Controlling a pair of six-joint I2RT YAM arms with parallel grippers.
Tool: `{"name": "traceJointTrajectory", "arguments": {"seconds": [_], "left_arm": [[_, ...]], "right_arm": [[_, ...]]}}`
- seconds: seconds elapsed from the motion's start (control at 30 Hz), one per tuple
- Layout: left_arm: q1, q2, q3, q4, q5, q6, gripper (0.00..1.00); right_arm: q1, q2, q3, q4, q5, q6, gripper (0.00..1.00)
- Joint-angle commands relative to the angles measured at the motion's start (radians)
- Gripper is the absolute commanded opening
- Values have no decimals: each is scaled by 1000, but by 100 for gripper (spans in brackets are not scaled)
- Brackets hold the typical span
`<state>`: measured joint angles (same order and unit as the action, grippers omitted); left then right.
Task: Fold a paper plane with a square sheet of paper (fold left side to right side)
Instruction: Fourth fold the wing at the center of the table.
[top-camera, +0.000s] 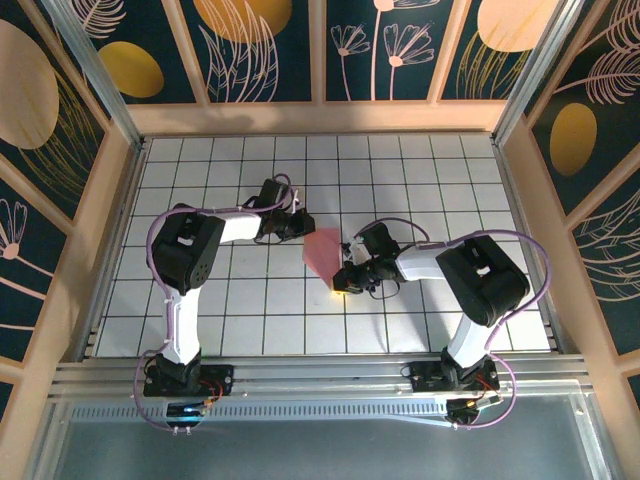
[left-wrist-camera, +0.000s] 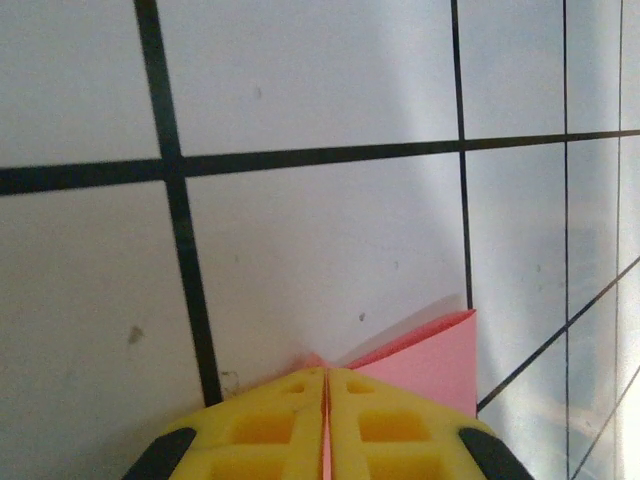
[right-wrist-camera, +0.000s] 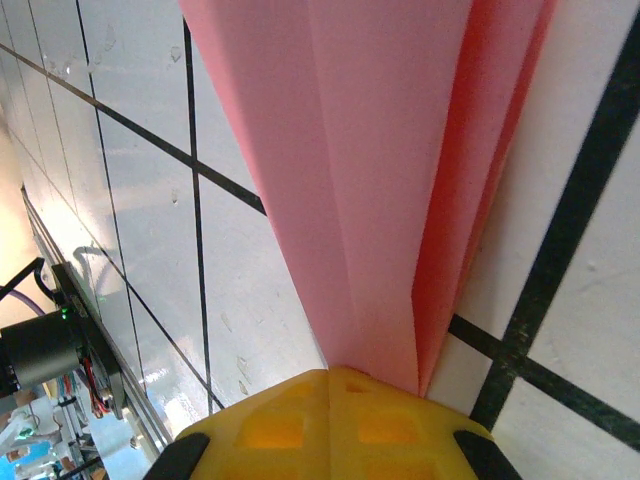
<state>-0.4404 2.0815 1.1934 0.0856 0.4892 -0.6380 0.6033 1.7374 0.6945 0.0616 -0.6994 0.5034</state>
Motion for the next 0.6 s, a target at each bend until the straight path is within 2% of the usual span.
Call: {"name": "traceJointTrajectory", "arguments": {"seconds": [0.0, 0.1, 0.23, 0.47, 0.57], "left_arm": [[55, -20, -4, -23, -171, 75, 10], [55, -96, -44, -24, -185, 94, 10], [39, -206, -152, 28, -130, 71, 10], [-112, -274, -201, 46, -82, 27, 10], [-139, -248, -198, 103, -33, -21, 10]], "right_arm": [[9, 76, -36, -135, 152, -37, 0], [9, 76, -34, -137, 153, -39, 0], [9, 76, -36, -131, 151, -36, 0], [9, 72, -35, -135, 155, -37, 0], [8, 71, -34, -137, 156, -36, 0]]}}
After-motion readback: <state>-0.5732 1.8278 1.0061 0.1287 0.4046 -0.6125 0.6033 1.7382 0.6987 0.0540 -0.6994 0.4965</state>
